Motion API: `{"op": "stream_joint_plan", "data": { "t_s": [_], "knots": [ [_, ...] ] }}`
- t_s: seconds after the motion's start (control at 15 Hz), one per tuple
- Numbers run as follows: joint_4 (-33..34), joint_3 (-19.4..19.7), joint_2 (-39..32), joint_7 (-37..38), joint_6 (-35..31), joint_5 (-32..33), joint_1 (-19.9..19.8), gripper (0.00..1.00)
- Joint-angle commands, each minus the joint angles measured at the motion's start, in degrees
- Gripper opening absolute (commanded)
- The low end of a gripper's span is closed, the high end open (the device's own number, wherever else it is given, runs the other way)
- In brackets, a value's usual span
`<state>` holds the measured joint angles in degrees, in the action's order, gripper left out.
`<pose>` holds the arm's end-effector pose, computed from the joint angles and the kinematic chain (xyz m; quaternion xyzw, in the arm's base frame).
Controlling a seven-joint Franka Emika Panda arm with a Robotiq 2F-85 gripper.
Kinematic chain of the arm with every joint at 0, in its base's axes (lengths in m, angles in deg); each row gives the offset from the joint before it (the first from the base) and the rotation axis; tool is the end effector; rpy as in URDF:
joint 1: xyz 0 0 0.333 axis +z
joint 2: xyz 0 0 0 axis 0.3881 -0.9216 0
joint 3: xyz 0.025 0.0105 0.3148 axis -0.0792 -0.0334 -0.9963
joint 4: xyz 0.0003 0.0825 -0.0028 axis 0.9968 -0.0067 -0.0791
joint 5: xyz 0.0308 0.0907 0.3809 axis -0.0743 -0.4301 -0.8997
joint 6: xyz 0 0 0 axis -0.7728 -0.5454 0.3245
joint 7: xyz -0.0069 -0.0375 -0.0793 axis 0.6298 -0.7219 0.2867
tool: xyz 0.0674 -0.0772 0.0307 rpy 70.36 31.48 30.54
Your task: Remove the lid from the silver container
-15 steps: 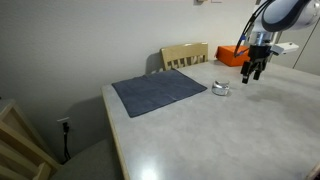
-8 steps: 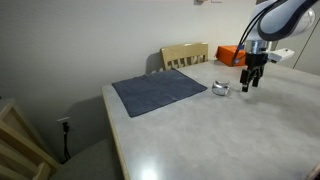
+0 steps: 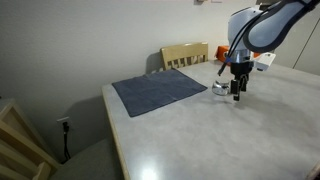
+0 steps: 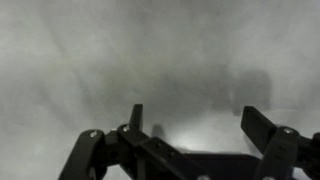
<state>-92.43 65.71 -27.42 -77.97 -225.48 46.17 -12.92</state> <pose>0.5630 0.1086 0.1488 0.9797 0.1636 -0.1047 0.0496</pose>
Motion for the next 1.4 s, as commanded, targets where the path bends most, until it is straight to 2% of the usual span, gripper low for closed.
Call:
{"op": "stream_joint_plan", "data": {
  "t_s": [0.0, 0.2, 0.53, 0.67, 0.8, 0.87, 1.07, 1.2, 1.33],
  "knots": [
    [1.24, 0.26, 0.76, 0.70, 0.39, 5.41, 2.10, 1.00],
    [-0.41, 0.38, 3.32, 1.46, -4.41, 9.28, 3.00, 1.00],
    [-3.93, -0.60, 5.66, 1.47, -24.53, 7.47, 1.04, 1.00],
    [-5.64, 0.77, 5.49, 3.81, -33.45, 7.28, 1.81, 1.00],
    [-7.08, 4.63, 4.88, 8.44, -41.39, 7.60, 4.57, 1.00],
    [-3.99, 2.09, 3.93, 4.19, -35.59, 6.28, 3.00, 1.00],
    [-5.57, 4.18, 3.85, 5.96, -40.13, 5.69, 4.31, 1.00],
    [-5.41, -0.55, 3.82, 4.88, -38.44, 2.47, 0.58, 1.00],
    [-5.29, -2.36, 3.82, 5.30, -37.76, -1.28, -0.28, 1.00]
  ]
}}
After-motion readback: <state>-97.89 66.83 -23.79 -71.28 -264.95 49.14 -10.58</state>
